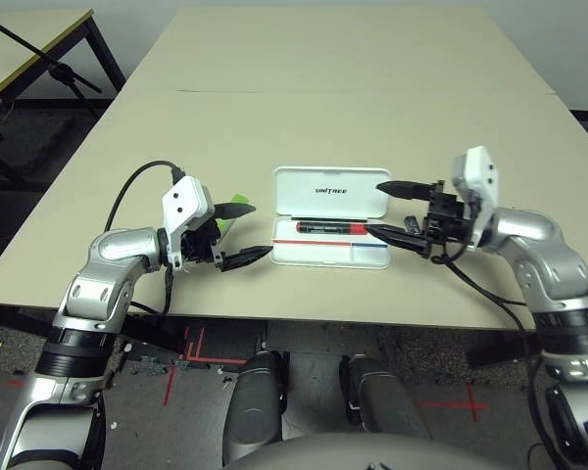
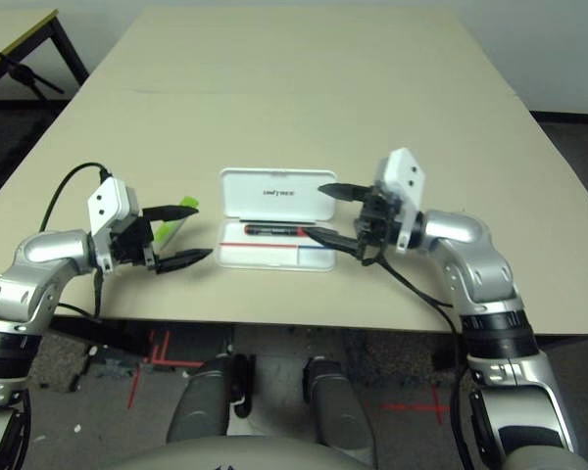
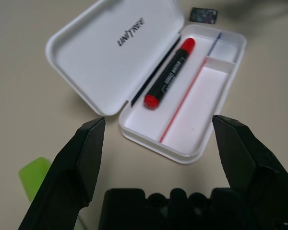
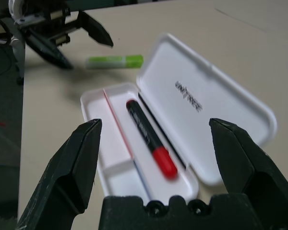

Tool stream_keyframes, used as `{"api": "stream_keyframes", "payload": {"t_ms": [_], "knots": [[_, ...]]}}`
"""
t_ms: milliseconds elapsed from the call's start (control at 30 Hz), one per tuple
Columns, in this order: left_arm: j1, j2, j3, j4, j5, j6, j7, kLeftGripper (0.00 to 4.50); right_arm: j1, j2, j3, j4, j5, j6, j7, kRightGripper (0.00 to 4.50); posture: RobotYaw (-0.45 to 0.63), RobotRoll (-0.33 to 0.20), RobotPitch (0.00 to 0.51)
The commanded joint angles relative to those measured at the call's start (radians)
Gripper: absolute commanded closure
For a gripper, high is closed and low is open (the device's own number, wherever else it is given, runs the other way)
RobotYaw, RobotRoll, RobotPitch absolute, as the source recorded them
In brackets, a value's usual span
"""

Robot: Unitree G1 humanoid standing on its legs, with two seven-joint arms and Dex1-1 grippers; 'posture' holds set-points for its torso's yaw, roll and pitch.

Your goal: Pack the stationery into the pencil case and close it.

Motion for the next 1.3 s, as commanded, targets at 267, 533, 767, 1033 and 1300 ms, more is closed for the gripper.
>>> {"api": "stream_keyframes", "payload": {"t_ms": [267, 533, 767, 1033, 1300], "knots": [[-0.057, -0.003, 0.041, 0.057, 0.031, 0.154, 0.181, 0.00, 0.190, -0.059, -0.062, -0.110, 0.047, -0.047, 0.023, 0.07, -0.05, 0.000, 0.116], [-0.057, -0.036, 0.029, 0.006, 0.062, 0.342, 0.357, 0.00, 0.196, -0.068, -0.055, -0.091, 0.028, -0.090, 0.018, 0.07, -0.05, 0.000, 0.124], [-0.041, -0.086, 0.048, 0.011, 0.087, 0.402, 0.492, 0.00, 0.187, -0.069, -0.049, -0.086, 0.026, -0.105, 0.014, 0.07, -0.05, 0.000, 0.125], [-0.034, -0.138, 0.065, 0.015, 0.080, 0.464, 0.576, 0.00, 0.181, -0.074, -0.047, -0.074, 0.018, -0.125, 0.018, 0.07, -0.06, 0.000, 0.127], [-0.042, -0.159, 0.087, 0.053, 0.078, 0.519, 0.618, 0.00, 0.170, -0.077, -0.043, -0.066, 0.013, -0.136, 0.012, 0.07, -0.06, 0.000, 0.129]]}}
